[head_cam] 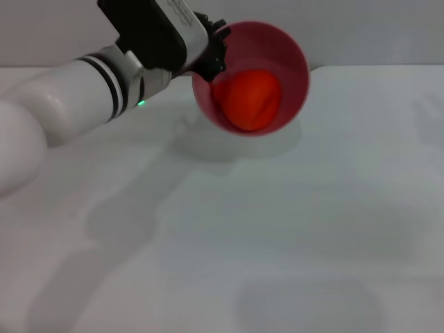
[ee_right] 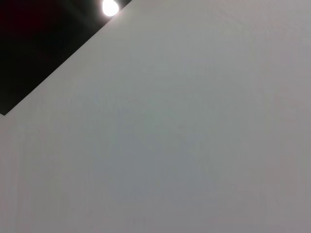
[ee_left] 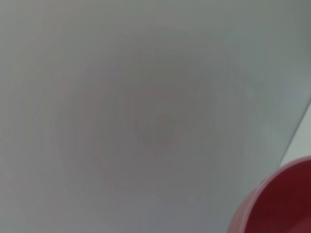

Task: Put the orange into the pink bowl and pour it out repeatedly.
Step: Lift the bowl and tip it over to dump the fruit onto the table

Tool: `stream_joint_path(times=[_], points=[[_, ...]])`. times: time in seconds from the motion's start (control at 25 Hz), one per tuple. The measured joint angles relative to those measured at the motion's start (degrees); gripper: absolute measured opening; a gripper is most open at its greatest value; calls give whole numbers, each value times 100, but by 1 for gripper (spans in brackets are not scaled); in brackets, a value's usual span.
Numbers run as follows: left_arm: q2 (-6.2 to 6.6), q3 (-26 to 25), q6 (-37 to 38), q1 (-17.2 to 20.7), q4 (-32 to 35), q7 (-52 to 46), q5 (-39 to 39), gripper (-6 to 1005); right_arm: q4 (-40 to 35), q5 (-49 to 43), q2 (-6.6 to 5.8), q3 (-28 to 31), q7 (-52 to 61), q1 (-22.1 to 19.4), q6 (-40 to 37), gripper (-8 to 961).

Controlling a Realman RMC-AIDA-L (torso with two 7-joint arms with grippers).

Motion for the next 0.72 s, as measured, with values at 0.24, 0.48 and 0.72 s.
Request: stream_joint_path(times=[0.24, 0.48, 0.72], points=[[-3, 571, -962, 231, 70, 617, 11, 80, 0, 0, -5, 5, 0, 60, 1, 393], [-20, 1405, -2500, 440, 9, 1230, 10, 81, -3, 2, -8, 5, 0, 115, 1, 393], [-17, 1930, -3476, 515, -97, 1418, 10, 82, -15, 7, -18, 7, 0, 146, 1, 394]])
